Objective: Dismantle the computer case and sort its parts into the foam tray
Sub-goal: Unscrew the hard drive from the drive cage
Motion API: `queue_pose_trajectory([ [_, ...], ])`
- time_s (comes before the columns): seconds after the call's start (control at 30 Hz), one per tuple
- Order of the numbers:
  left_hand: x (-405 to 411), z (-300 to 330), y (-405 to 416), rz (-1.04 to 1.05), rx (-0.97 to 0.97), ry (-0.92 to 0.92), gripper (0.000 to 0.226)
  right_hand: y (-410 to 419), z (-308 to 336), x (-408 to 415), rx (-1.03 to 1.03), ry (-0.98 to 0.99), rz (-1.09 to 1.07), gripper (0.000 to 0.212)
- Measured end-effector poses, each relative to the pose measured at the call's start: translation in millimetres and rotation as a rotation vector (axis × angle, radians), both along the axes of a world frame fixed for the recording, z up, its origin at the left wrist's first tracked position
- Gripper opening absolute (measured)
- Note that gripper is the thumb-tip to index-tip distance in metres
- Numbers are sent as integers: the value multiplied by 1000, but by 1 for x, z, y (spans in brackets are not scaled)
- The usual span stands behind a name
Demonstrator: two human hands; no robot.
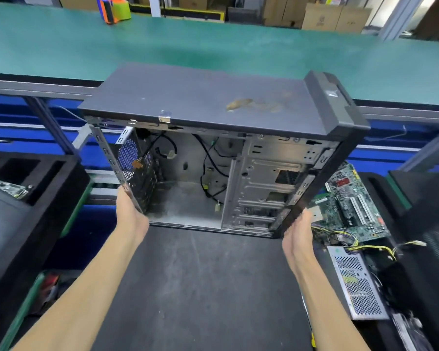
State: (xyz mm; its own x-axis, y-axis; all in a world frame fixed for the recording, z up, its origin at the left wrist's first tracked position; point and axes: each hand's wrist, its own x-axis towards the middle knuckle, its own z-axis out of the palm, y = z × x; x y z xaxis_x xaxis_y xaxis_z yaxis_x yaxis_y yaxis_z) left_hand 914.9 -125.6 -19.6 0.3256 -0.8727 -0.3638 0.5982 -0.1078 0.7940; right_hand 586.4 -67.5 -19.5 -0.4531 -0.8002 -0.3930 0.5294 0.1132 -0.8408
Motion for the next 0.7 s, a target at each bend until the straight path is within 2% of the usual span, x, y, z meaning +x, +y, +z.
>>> queue_pose_trajectory([
  [0.23,0,-11,-11,-11,36,-15,46,-20,9,3,30,-12,-9,37],
  [0.43,4,-20,-14,-43,121,-72,61,-19,9,-6,128,145,93,33],
  [0.53,7,-18,-10,2,230,-195,47,4,13,-20,155,350,187,35],
  [0.6,6,-16,3,109,290,-330,31,24,16,-32,137,434,154,38],
  [0.7,-2,-12,26,264,310,-435,27,58,19,-46,163,491,88,38],
])
